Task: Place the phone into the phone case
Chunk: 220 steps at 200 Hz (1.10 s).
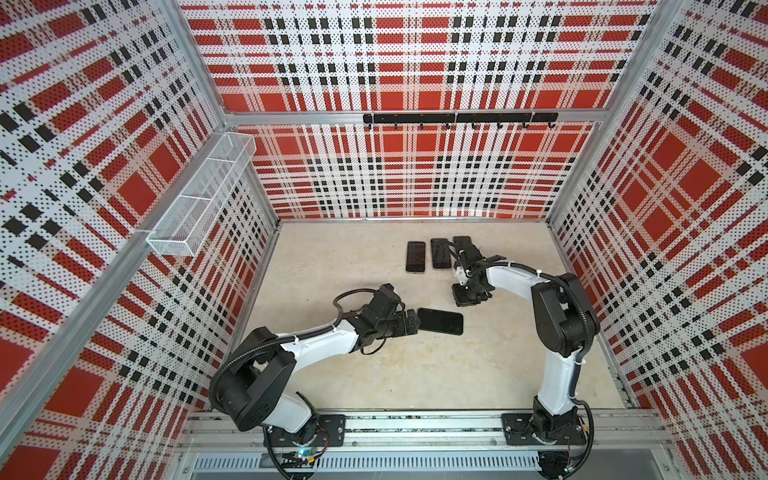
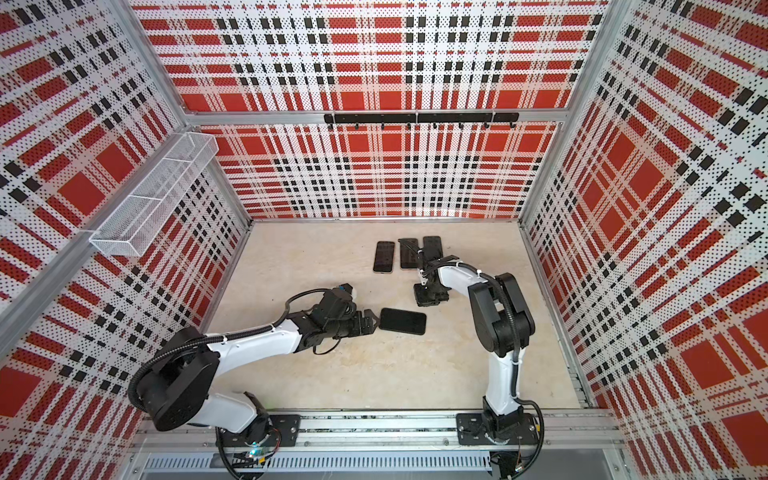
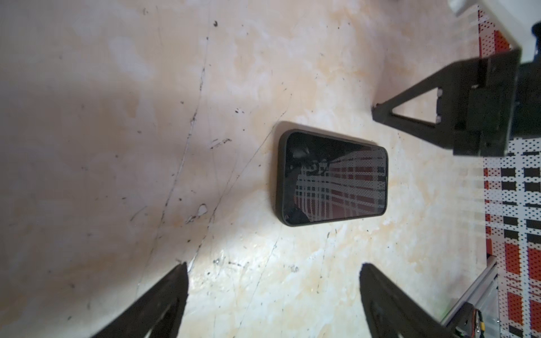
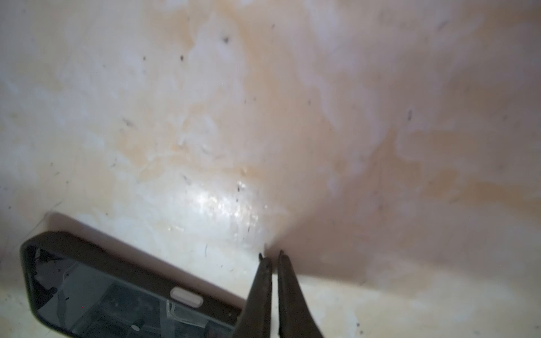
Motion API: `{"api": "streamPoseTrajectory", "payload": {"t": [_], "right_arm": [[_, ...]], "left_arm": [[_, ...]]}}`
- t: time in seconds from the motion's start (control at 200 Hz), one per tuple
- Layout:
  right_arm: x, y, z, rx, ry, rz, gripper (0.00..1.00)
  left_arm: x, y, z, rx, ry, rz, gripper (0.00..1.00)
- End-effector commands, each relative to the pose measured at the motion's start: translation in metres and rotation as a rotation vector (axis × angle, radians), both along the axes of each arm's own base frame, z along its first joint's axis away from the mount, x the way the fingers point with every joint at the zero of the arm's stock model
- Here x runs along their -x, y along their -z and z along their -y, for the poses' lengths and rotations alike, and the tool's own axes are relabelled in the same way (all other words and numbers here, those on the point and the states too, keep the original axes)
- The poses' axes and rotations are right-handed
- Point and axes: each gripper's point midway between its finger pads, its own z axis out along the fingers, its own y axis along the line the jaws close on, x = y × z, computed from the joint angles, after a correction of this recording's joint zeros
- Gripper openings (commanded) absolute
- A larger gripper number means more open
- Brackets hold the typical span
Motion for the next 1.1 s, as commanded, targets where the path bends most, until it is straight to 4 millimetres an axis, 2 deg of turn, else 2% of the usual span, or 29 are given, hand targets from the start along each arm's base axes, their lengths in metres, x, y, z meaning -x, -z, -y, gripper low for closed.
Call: {"api": "streamPoseTrajectory", "payload": {"t": [0.0, 0.13, 0.311, 0.416, 0.501, 0.606, 0.721, 0.847, 0.872, 0.972, 1.097], "right_arm": [[0.028, 0.000, -0.012, -0.046, -0.008, -0.039, 0.10], [0.053, 0.003, -0.027, -0.092, -0.013, -0.053, 0.10], [0.089, 0.005, -0.071, -0.218, -0.030, -0.069, 0.10], [0.101, 0.003, -0.090, -0.258, -0.043, -0.067, 0.10], [0.099, -0.001, -0.086, -0.233, -0.037, -0.040, 0.10], [0.088, -0.016, -0.063, -0.155, 0.001, 0.022, 0.12], [0.072, -0.049, -0.041, -0.159, 0.057, 0.125, 0.29], [0.061, -0.080, -0.015, -0.154, 0.098, 0.219, 0.58], [0.060, -0.085, -0.011, -0.156, 0.104, 0.236, 0.64], [0.057, -0.101, 0.002, -0.148, 0.106, 0.281, 0.99], [0.057, -0.108, 0.018, -0.113, 0.106, 0.293, 1.00]], "left_arm": [[-0.006, -0.013, 0.001, 0.032, -0.026, 0.049, 0.95], [-0.005, -0.011, -0.001, 0.023, -0.026, 0.049, 0.96], [-0.003, -0.007, -0.006, -0.001, -0.033, 0.041, 0.97], [-0.002, -0.005, -0.009, -0.016, -0.035, 0.039, 0.98], [-0.002, -0.005, -0.010, -0.030, -0.033, 0.037, 0.99], [-0.002, -0.006, -0.007, -0.043, -0.015, 0.043, 0.99], [-0.001, -0.008, 0.003, -0.095, 0.037, 0.065, 0.98], [-0.003, -0.007, 0.017, -0.206, 0.104, 0.093, 0.98], [-0.004, -0.006, 0.019, -0.227, 0.118, 0.093, 0.98], [-0.005, -0.001, 0.032, -0.290, 0.179, 0.082, 0.98], [-0.006, 0.007, 0.045, -0.339, 0.239, 0.066, 0.98]]}}
